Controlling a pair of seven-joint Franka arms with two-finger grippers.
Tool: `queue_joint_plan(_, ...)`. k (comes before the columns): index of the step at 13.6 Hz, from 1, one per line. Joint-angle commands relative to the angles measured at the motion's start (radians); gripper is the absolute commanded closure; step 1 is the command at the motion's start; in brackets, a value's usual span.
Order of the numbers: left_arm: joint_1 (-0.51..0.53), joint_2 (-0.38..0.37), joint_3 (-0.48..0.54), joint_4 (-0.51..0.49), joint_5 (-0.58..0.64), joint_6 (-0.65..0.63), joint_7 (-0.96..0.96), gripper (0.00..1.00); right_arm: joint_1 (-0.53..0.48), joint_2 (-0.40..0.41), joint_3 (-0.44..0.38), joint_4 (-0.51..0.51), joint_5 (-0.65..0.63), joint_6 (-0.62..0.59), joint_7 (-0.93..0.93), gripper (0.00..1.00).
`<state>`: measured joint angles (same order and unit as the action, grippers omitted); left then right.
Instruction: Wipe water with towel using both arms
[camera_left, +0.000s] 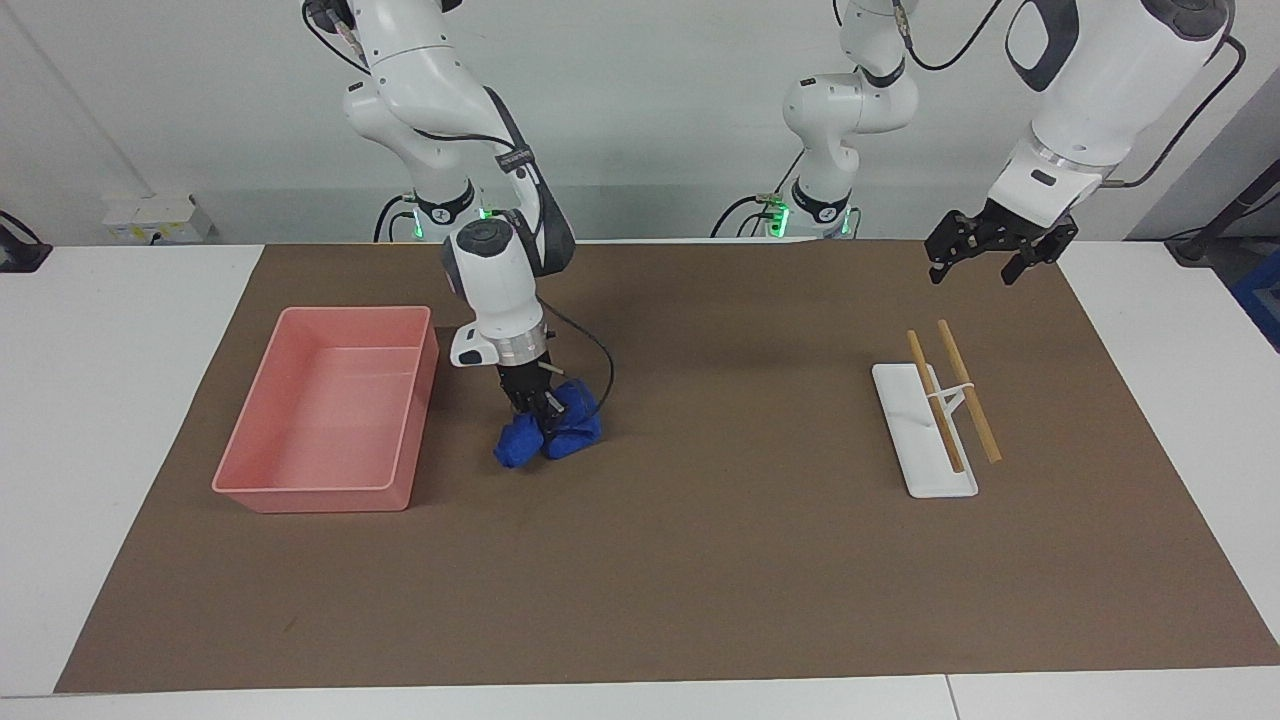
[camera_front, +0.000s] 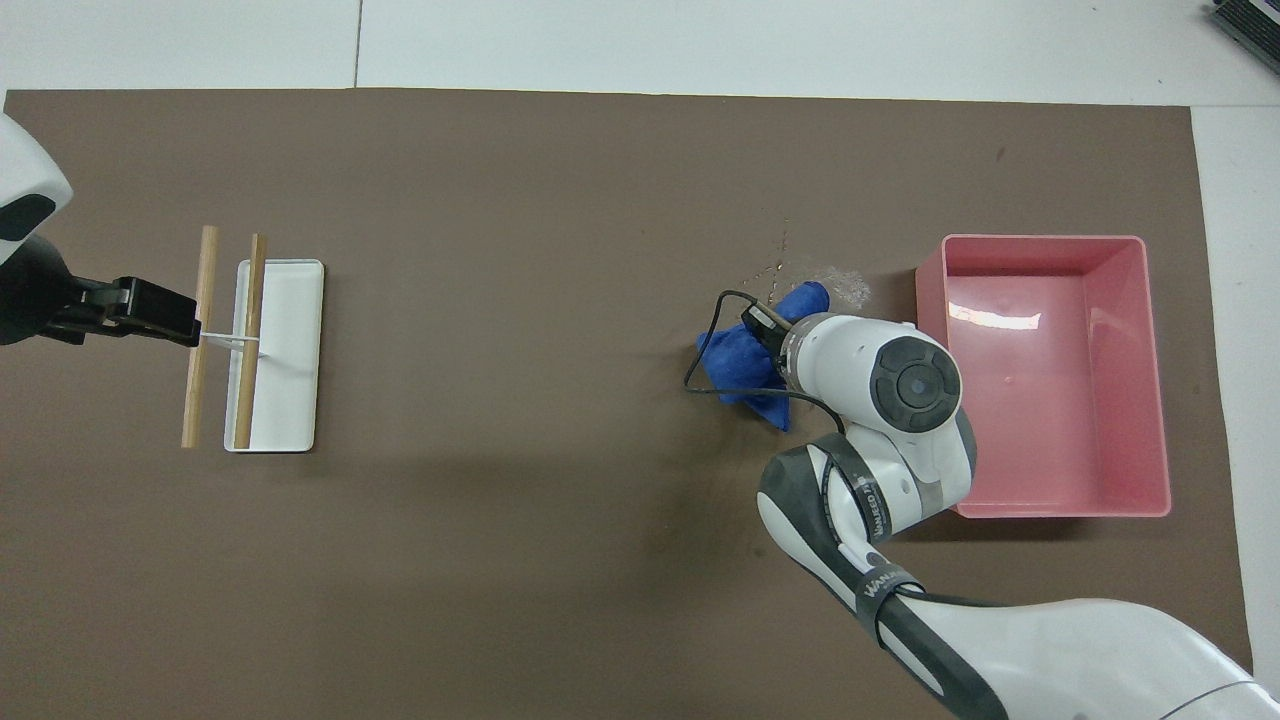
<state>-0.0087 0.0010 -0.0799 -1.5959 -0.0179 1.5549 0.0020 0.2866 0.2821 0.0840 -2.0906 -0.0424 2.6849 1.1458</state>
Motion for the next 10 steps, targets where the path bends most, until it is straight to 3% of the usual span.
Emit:
queue_joint_plan(1, 0.001, -0.022, -0.001, -0.024, 0.019, -0.006, 0.004, 0.00, -0.017, 0.028, 0.008, 0.202, -0.031, -0.199, -0.023, 1.00)
queue_joint_plan(5, 0.012, -0.024, -0.001, -0.024, 0.019, -0.006, 0.003, 0.00, -0.015, -0.081, 0.008, 0.235, -0.031, -0.376, -0.044, 1.00)
queue_joint_plan(10, 0.013, -0.022, -0.001, -0.024, 0.019, -0.006, 0.003, 0.00, -0.085, -0.263, 0.008, 0.219, -0.011, -0.644, -0.227, 1.00)
